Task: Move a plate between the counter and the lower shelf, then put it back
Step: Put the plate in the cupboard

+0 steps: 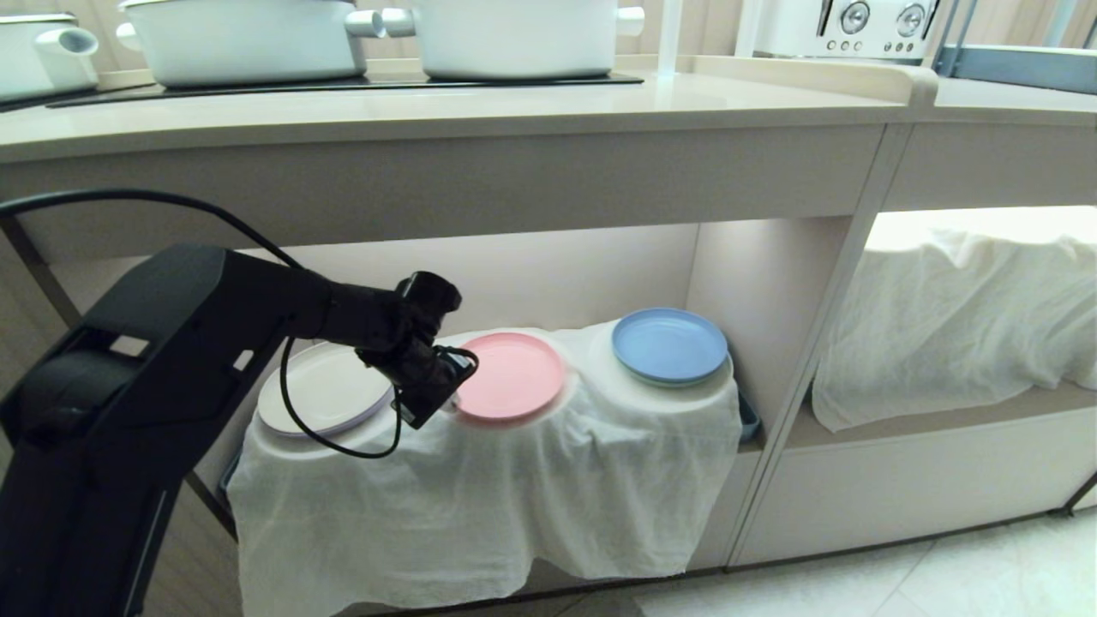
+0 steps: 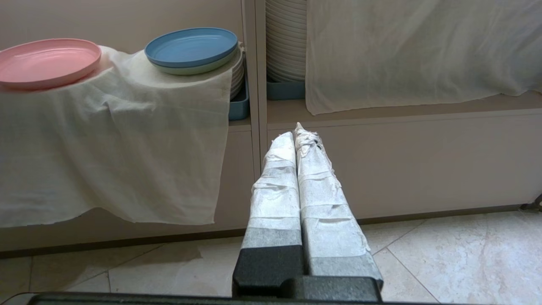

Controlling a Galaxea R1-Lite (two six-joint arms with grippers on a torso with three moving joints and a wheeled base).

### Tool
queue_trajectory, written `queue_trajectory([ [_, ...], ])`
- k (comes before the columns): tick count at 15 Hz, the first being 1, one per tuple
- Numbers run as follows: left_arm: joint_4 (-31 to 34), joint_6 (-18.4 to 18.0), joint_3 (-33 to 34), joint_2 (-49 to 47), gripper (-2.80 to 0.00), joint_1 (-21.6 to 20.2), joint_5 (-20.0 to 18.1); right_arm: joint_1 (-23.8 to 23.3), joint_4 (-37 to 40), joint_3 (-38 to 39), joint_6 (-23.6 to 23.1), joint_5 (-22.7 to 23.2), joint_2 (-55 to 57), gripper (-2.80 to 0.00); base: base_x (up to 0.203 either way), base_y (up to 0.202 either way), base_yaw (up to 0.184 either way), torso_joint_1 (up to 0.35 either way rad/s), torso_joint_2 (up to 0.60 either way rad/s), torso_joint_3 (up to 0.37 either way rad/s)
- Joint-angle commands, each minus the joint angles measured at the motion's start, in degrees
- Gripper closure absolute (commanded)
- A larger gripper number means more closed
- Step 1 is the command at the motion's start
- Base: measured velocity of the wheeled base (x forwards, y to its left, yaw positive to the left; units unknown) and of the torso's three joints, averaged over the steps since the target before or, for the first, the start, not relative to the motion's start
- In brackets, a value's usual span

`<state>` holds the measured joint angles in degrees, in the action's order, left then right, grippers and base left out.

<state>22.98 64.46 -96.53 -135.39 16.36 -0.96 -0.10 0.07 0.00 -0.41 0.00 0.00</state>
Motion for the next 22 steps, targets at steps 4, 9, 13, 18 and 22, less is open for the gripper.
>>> queue_trajectory([
  [4, 0.1, 0.3, 0.0, -0.1, 0.0, -0.1, 0.0, 0.0, 0.0, 0.0, 0.0, 0.0, 0.0, 0.0, 0.0, 0.0, 0.0, 0.0, 0.0, 0.0],
  [9, 0.1, 0.3, 0.0, -0.2, -2.8, 0.0, 0.2, 0.0, 0.0, 0.0, 0.0, 0.0, 0.0, 0.0, 0.0, 0.0, 0.0, 0.0, 0.0, 0.0],
  [13, 0.5, 0.4, 0.0, 0.0, -2.8, 0.0, 0.1, 0.0, 0.0, 0.0, 0.0, 0.0, 0.0, 0.0, 0.0, 0.0, 0.0, 0.0, 0.0, 0.0],
  [18, 0.7, 0.3, -0.1, 0.7, -2.8, -0.1, 0.1, 0.0, 0.0, 0.0, 0.0, 0.0, 0.0, 0.0, 0.0, 0.0, 0.0, 0.0, 0.0, 0.0],
  [22, 3.5, 0.6, 0.0, 1.6, -2.8, -0.1, 0.0, 0.0, -0.1, 0.0, 0.0, 0.0, 0.0, 0.0, 0.0, 0.0, 0.0, 0.0, 0.0, 0.0],
])
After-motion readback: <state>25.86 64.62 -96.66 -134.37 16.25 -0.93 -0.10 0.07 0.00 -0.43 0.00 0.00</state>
